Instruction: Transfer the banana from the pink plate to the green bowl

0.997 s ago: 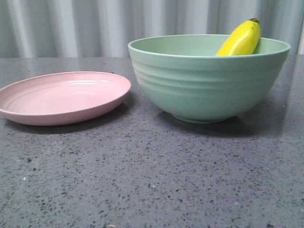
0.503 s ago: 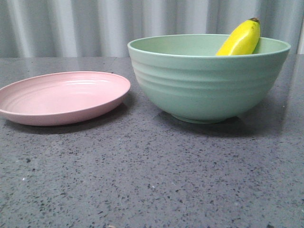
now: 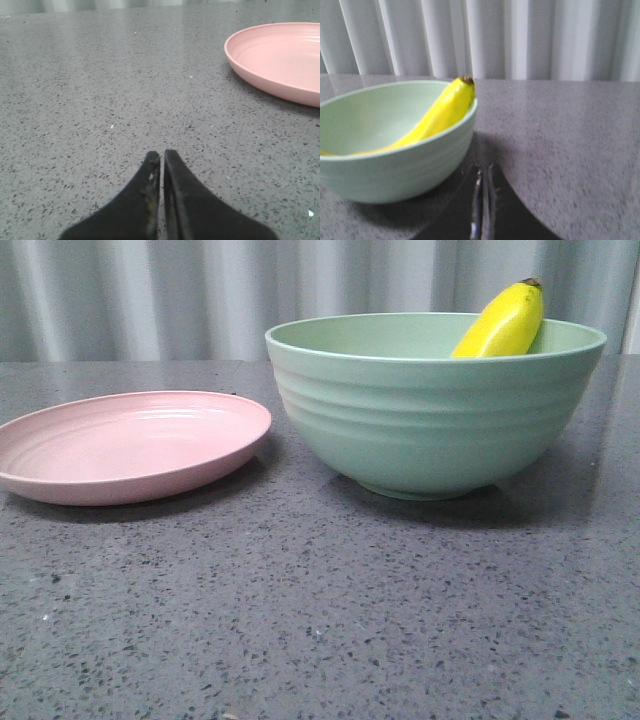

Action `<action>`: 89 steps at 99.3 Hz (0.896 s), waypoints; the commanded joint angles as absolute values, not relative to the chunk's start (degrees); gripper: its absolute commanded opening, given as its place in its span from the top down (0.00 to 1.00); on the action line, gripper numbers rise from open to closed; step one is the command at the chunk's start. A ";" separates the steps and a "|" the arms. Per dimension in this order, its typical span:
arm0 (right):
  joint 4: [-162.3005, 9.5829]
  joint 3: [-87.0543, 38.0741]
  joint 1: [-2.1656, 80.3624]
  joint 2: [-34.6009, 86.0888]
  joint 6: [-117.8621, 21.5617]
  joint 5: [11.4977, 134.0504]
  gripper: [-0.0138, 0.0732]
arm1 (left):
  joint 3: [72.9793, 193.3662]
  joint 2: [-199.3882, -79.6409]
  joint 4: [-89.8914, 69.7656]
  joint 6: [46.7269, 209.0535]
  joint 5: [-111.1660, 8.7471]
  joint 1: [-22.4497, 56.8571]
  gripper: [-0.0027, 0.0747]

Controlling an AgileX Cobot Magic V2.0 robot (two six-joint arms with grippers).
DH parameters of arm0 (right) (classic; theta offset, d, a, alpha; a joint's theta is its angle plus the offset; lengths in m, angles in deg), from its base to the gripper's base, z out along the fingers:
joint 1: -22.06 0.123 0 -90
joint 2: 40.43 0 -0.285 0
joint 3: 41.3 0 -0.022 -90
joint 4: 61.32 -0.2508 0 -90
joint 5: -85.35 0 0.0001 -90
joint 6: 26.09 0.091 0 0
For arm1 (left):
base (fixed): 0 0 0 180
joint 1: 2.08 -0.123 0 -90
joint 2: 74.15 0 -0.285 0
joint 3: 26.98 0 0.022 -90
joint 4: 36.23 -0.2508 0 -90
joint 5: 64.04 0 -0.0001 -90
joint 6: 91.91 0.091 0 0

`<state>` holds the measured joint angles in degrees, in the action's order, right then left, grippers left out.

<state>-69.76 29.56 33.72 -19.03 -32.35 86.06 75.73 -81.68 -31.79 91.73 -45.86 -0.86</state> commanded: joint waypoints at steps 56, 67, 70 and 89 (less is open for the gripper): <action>-57.91 37.69 18.31 -32.87 -26.09 74.43 0.92 | 75.27 -80.06 -31.77 91.20 -49.59 -1.01 0.99; -58.02 37.69 17.33 -34.27 -26.09 69.49 0.92 | 75.27 -80.06 -31.77 91.20 -49.59 -1.01 0.99; -58.02 37.69 17.20 -34.27 -26.09 68.47 0.92 | 75.27 -80.06 -31.77 91.20 -49.59 -1.01 0.99; -58.02 37.69 17.22 -34.50 -26.09 67.73 0.92 | 75.27 -80.06 -31.77 91.20 -49.59 -1.01 0.99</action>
<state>-58.90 36.56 17.63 -33.23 -26.09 66.70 75.73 -81.68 -31.86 91.73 -45.86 -0.86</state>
